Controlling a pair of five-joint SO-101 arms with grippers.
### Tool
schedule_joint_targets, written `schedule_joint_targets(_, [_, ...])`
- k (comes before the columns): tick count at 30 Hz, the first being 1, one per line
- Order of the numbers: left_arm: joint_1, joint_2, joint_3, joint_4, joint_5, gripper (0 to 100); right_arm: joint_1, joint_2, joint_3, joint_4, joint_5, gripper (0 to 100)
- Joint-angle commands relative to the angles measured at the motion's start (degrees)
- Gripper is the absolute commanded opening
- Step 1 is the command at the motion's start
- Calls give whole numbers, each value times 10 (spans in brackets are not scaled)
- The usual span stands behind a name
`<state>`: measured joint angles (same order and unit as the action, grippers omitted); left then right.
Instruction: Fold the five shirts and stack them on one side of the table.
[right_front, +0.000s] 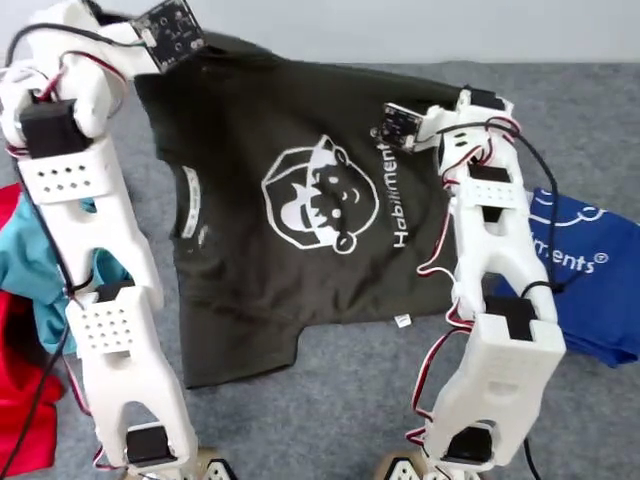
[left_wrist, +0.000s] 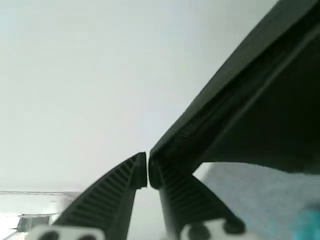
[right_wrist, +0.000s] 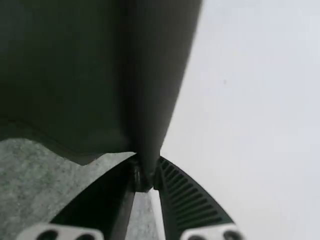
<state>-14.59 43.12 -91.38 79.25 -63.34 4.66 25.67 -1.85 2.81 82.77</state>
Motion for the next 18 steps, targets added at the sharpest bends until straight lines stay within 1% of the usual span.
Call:
schedule_joint_targets(1, [-1,-23,-38,-55,2,14,5,-10,-25,0,3,10])
schedule_joint_targets(4, [5,-19,-37,-57,-30,14,5,-11,-25,-1,3,10])
schedule_joint_targets(6, [4,-18,-35,-49,-37,14,6,-11,-25,-16,3,10])
schedule_joint_targets(8, [4,-18,-35,-19,-37,14,8,-11,-25,-29,3,10])
schedule_joint_targets(11, [2,-18,-35,47,-37,14,9,-20,-25,-22,3,10])
schedule_joint_targets(13, [1,-18,-35,90,-37,14,9,-38,-23,13,4,10])
schedule_joint_targets(18, [1,-18,-36,195,-37,14,5,-87,-23,152,4,10])
